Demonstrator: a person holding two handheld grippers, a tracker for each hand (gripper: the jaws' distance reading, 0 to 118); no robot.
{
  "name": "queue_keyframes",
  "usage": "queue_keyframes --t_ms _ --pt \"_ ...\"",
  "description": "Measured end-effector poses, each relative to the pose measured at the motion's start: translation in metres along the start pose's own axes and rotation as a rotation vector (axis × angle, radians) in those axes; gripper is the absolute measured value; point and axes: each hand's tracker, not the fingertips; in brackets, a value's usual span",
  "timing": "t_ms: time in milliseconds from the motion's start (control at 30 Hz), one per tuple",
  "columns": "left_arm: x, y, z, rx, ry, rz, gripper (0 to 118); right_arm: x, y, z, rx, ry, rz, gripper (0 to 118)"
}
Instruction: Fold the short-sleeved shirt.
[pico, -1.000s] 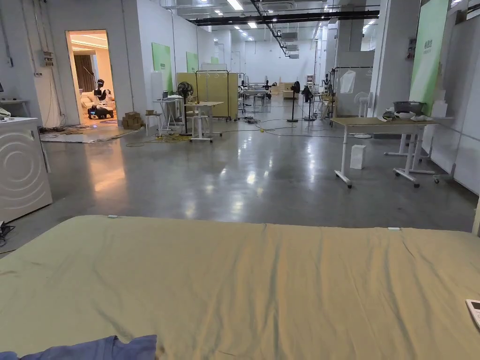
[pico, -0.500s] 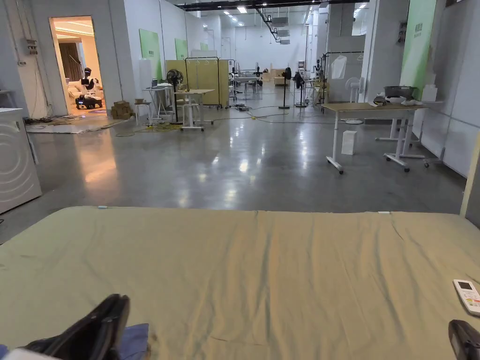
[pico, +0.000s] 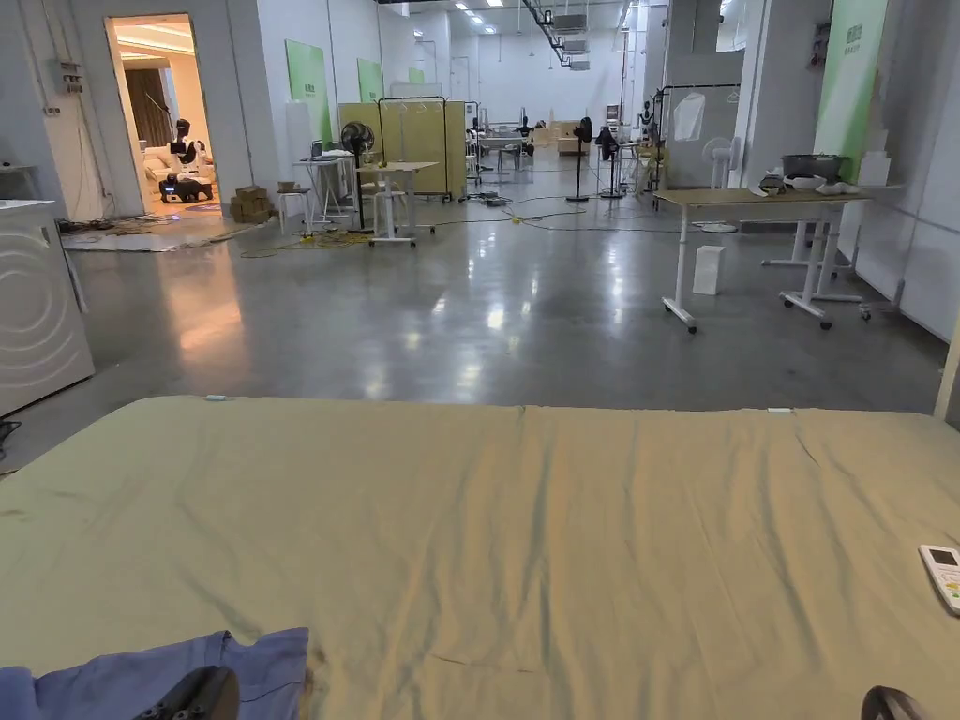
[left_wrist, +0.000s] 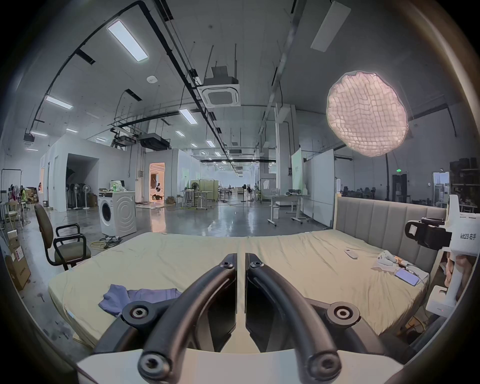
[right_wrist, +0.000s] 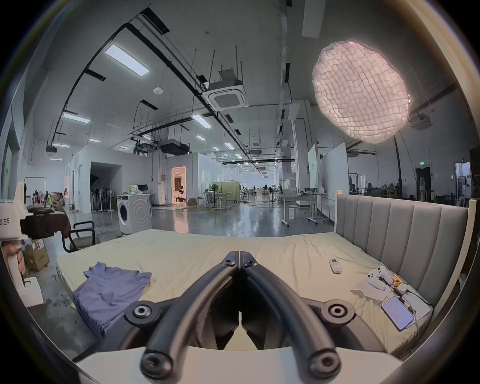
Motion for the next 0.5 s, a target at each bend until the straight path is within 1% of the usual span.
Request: queue_keyframes --t_ms 67,167,333,500 --pt "0.002 0.000 0.000 -0.005 -0.010 -0.004 5 -0.002 -0.001 0.001 -0.005 -0.005 0.015 0" --pt "0.004 0.000 -0.001 -0.009 -0.013 -0.020 5 -0.002 -0.002 0.000 -0.017 -0.002 0.007 0" --pt "0.003 0.004 -0.007 -0.002 -0.019 0.023 5 0.001 -0.005 0.001 -0.026 -0.011 -0.004 0" --pt "-0.006 0.006 -0.008 -0.011 -0.010 0.027 5 0.003 -0.008 0.002 -0.041 -0.010 -0.010 0"
